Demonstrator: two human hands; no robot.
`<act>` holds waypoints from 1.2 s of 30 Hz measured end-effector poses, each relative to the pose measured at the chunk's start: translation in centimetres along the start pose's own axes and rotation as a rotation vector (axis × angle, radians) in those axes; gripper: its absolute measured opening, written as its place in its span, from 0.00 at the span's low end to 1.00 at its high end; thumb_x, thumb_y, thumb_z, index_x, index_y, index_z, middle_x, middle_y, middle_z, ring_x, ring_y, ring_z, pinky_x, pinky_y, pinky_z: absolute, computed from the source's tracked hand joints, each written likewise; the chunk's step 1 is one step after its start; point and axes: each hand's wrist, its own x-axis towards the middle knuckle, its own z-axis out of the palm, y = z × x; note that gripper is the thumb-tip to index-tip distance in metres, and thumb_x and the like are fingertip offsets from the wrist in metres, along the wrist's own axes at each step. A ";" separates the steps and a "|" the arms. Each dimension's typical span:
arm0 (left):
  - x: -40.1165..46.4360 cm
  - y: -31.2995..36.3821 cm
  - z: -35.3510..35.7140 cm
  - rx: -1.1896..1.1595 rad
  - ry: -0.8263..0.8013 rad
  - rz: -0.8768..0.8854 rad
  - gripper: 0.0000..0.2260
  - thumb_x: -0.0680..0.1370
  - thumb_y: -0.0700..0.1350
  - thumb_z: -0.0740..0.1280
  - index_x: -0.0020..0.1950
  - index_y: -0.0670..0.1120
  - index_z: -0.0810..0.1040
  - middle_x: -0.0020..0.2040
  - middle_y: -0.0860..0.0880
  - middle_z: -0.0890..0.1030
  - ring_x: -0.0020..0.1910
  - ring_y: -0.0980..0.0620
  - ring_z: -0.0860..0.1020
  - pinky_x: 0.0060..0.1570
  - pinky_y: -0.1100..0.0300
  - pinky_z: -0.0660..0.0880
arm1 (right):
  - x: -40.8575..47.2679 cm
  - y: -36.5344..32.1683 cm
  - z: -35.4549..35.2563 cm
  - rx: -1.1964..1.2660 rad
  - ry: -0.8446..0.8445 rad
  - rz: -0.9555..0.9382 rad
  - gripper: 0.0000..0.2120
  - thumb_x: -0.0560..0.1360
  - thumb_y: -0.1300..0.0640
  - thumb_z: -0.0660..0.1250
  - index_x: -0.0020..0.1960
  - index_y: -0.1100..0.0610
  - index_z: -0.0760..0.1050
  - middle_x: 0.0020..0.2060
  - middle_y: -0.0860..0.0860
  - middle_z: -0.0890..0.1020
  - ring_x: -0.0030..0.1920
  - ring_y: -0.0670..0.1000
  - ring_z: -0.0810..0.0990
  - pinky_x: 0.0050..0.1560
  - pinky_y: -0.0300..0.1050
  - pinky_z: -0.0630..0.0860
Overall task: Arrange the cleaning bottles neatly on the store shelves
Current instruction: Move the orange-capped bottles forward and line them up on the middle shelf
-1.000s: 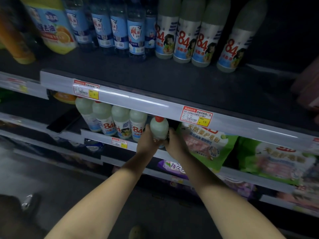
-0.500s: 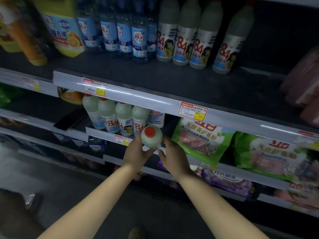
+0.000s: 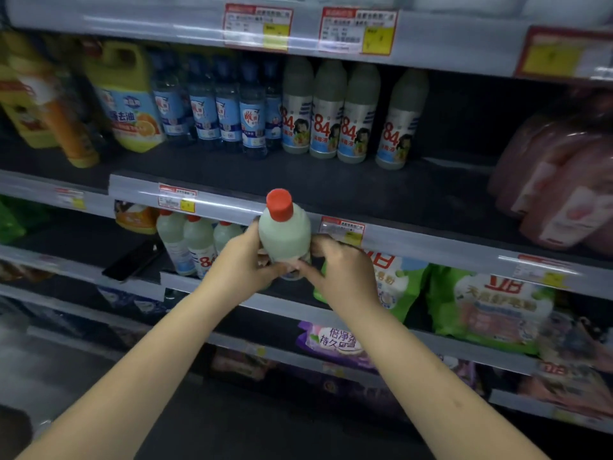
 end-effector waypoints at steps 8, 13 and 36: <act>2.6 6.3 -3.0 0.038 -0.026 0.165 0.32 0.68 0.45 0.74 0.68 0.54 0.63 0.48 0.66 0.74 0.47 0.60 0.77 0.45 0.65 0.75 | 2.5 -0.6 -5.6 0.075 0.175 -0.033 0.18 0.69 0.46 0.67 0.51 0.58 0.78 0.40 0.54 0.85 0.41 0.56 0.83 0.37 0.54 0.79; 4.9 9.0 -2.2 0.042 -0.017 0.242 0.36 0.68 0.45 0.74 0.71 0.51 0.60 0.48 0.58 0.77 0.47 0.58 0.78 0.44 0.70 0.73 | 3.6 0.7 -7.6 0.029 0.262 -0.005 0.17 0.70 0.47 0.68 0.51 0.58 0.78 0.40 0.54 0.85 0.41 0.56 0.83 0.39 0.54 0.79; 12.2 10.2 3.8 -0.206 -0.137 0.247 0.33 0.68 0.46 0.74 0.68 0.53 0.62 0.54 0.59 0.75 0.49 0.65 0.74 0.43 0.76 0.69 | 5.7 7.0 -8.2 -0.118 0.296 0.170 0.18 0.74 0.51 0.67 0.61 0.57 0.74 0.46 0.56 0.84 0.45 0.57 0.82 0.41 0.53 0.79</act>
